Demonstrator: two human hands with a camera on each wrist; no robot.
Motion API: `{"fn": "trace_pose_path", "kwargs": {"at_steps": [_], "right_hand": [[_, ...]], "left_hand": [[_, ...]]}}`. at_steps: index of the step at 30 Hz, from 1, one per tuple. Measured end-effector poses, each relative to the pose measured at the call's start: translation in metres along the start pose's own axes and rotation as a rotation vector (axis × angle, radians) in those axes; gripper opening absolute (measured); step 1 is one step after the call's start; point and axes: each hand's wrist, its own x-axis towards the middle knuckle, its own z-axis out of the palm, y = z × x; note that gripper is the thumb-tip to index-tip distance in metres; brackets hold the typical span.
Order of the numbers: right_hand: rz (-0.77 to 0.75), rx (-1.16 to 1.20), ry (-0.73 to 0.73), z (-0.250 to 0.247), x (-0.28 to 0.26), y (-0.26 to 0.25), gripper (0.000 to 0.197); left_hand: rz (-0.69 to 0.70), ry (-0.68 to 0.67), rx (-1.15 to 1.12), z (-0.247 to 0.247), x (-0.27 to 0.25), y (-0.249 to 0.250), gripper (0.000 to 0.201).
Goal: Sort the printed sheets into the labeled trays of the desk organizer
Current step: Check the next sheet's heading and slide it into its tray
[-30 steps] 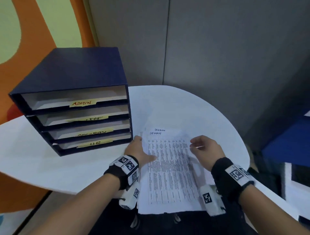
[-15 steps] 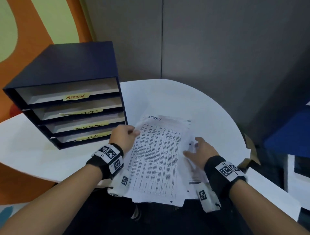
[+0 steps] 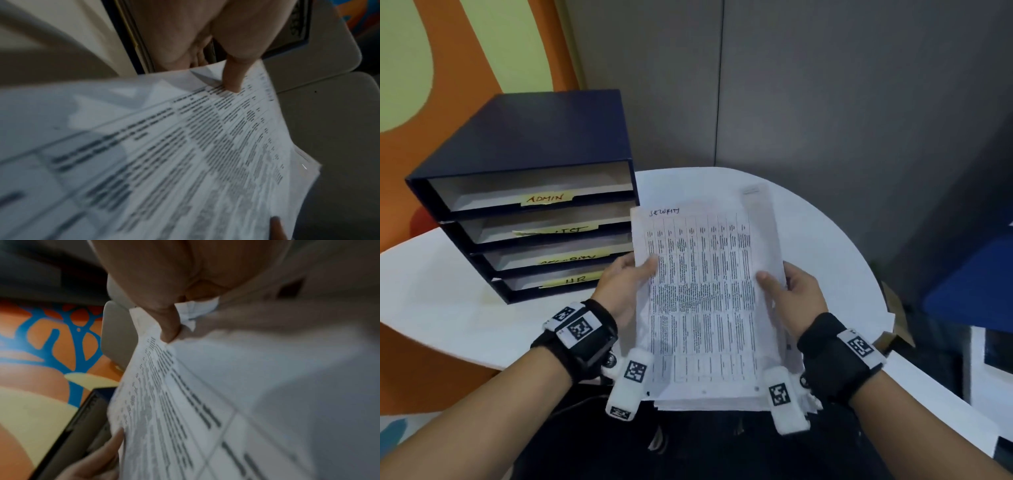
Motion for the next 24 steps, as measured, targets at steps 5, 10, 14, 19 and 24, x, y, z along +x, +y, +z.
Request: {"fn": "trace_pose_path", "kwargs": {"at_steps": [5,10,14,19,24], "right_hand": [[0.011,0.112,0.098,0.002,0.002,-0.014,0.023],[0.165,-0.049,-0.056,0.01,0.006,-0.001,0.056],[0.09,-0.166,-0.115,0.02,0.001,-0.002,0.048],[-0.034,-0.259,-0.228,0.037,-0.002,-0.003,0.057],[-0.043,-0.231,-0.378,0.063,-0.014,-0.015,0.051]], "left_hand": [[-0.095,-0.304,0.228,-0.001,-0.009,0.001,0.06],[-0.059,-0.192,0.226,-0.007,-0.013,-0.001,0.031],[-0.126,-0.145,0.231,-0.012,-0.021,0.001,0.027],[-0.092,-0.15,0.292,-0.037,-0.047,0.01,0.026],[-0.093,-0.094,0.243,-0.072,-0.076,0.018,0.023]]}}
